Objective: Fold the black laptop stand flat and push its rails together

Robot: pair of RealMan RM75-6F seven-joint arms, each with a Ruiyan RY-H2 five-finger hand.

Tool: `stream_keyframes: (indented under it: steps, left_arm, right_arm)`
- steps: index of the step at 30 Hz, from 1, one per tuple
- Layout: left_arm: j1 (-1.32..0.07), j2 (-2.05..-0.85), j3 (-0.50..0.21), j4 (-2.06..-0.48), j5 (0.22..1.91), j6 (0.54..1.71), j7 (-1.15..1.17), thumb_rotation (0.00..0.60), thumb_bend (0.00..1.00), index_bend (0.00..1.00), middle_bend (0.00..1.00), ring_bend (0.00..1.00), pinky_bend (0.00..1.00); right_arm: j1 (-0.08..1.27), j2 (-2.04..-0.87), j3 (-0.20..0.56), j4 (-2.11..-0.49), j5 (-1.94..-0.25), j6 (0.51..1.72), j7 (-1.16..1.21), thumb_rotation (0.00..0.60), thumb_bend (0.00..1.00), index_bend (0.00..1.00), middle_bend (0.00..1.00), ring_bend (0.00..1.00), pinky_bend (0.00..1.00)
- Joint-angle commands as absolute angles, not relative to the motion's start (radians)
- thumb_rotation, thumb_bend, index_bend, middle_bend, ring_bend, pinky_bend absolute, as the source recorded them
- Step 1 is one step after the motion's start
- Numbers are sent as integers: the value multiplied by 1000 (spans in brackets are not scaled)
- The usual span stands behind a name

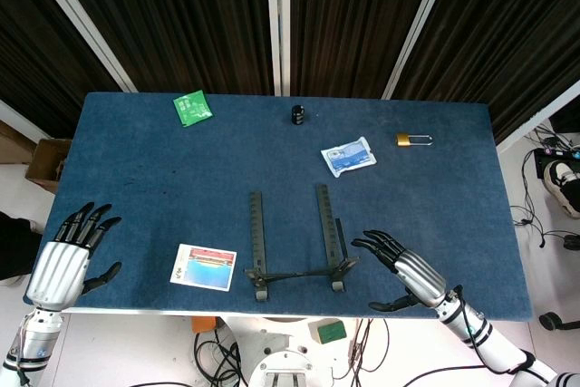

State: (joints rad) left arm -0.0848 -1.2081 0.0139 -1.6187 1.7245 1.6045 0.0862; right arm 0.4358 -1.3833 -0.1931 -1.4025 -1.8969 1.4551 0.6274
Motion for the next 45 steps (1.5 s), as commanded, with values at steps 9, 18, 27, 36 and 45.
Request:
stream_keyframes:
  steps: [9, 18, 27, 36, 45]
  left_arm:
    - [-76, -1206, 24, -1624, 1728, 1610, 94, 600, 183, 205, 114, 48, 163]
    - [-76, -1199, 26, -1645, 1737, 1608, 111, 600, 183, 205, 114, 48, 163]
    - [-64, -1191, 31, -1667, 1730, 1611, 132, 600, 183, 205, 114, 48, 163]
    - [-57, -1189, 34, -1669, 1732, 1615, 134, 600, 183, 205, 114, 48, 163]
    - [-61, -1197, 33, -1664, 1736, 1607, 132, 600, 183, 205, 114, 48, 163]
  right_arm:
    - [442, -1353, -193, -1435, -1888, 1446, 638, 600, 0, 13, 157, 0, 0]
    - [521, -1339, -160, -1485, -1879, 1371, 723, 600, 63, 13, 162, 0, 0]
    - [594, -1447, -151, -1416, -1871, 1293, 888, 600, 157, 94, 218, 0, 0]
    - [584, -1513, -204, -1315, -1861, 1309, 1080, 600, 176, 110, 234, 2, 18]
    - [595, -1551, -259, -1297, -1845, 1300, 1393, 600, 203, 111, 238, 2, 42]
